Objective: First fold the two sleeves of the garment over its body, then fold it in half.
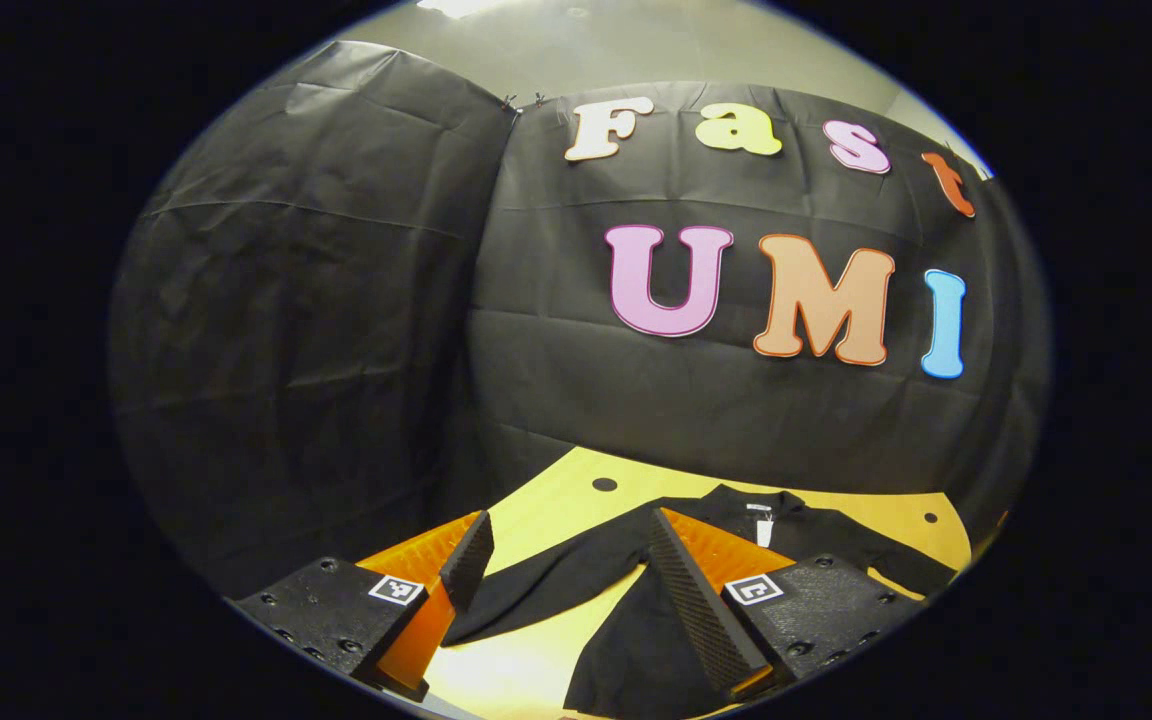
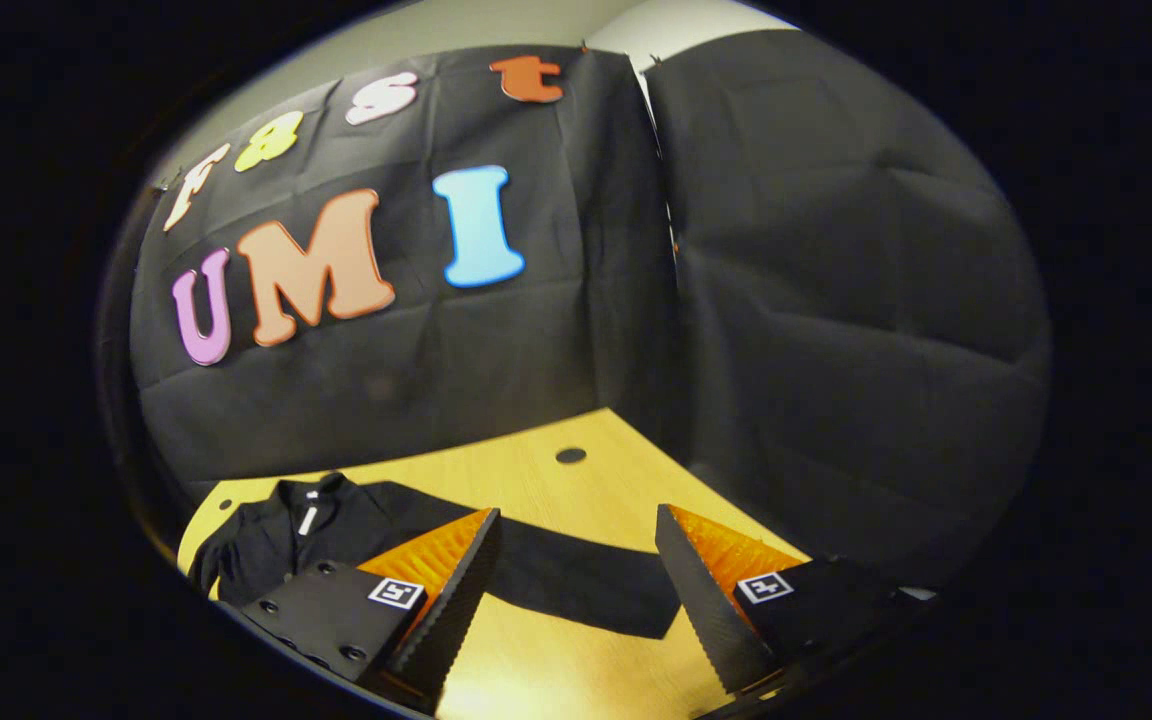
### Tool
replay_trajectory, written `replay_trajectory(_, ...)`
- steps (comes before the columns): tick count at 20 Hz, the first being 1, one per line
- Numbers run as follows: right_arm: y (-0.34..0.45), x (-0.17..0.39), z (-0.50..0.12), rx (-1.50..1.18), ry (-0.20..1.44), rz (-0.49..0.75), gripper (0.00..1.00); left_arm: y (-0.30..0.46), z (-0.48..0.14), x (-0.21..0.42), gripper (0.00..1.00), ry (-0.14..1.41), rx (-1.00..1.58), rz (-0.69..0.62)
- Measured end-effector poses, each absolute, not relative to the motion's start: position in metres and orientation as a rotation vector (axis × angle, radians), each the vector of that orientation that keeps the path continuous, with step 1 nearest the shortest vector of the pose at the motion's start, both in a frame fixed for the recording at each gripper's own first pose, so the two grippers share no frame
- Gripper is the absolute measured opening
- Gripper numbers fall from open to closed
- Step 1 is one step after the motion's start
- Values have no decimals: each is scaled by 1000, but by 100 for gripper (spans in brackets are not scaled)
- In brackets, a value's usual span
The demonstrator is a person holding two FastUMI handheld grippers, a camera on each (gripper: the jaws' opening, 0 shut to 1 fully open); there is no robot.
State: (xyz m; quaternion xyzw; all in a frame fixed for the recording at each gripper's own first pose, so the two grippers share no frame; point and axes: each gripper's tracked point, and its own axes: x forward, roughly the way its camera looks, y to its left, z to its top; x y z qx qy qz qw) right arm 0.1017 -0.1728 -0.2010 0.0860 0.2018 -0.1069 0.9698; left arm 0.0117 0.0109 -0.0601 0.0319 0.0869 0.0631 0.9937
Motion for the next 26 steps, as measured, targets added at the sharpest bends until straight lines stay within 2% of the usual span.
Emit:
replay_trajectory(7, -205, 135, -294, 171, 606, -252, 98, 24, -59, -2, 92, 183, 110, 202)
replay_trajectory(8, -211, 137, -306, 157, 631, -267, 94, 27, -58, -4, 92, 181, 116, 215)
replay_trajectory(9, -217, 141, -317, 149, 653, -279, 99, 30, -55, -6, 92, 178, 117, 228)
replay_trajectory(11, -218, 142, -332, 162, 690, -278, 94, 31, -55, -9, 92, 175, 114, 242)
replay_trajectory(13, -222, 143, -345, 162, 732, -275, 95, 34, -59, -10, 92, 181, 120, 256)
replay_trajectory(14, -222, 139, -354, 153, 756, -273, 99, 34, -59, -12, 92, 185, 121, 260)
replay_trajectory(15, -222, 138, -362, 140, 772, -268, 94, 33, -60, -13, 92, 188, 122, 264)
replay_trajectory(16, -221, 134, -369, 129, 794, -264, 99, 34, -61, -15, 92, 189, 123, 270)
replay_trajectory(17, -218, 130, -375, 120, 822, -261, 99, 34, -59, -15, 92, 186, 128, 273)
replay_trajectory(26, -217, 131, -373, 98, 748, -257, 99, 13, -53, -11, 92, 154, 171, 228)
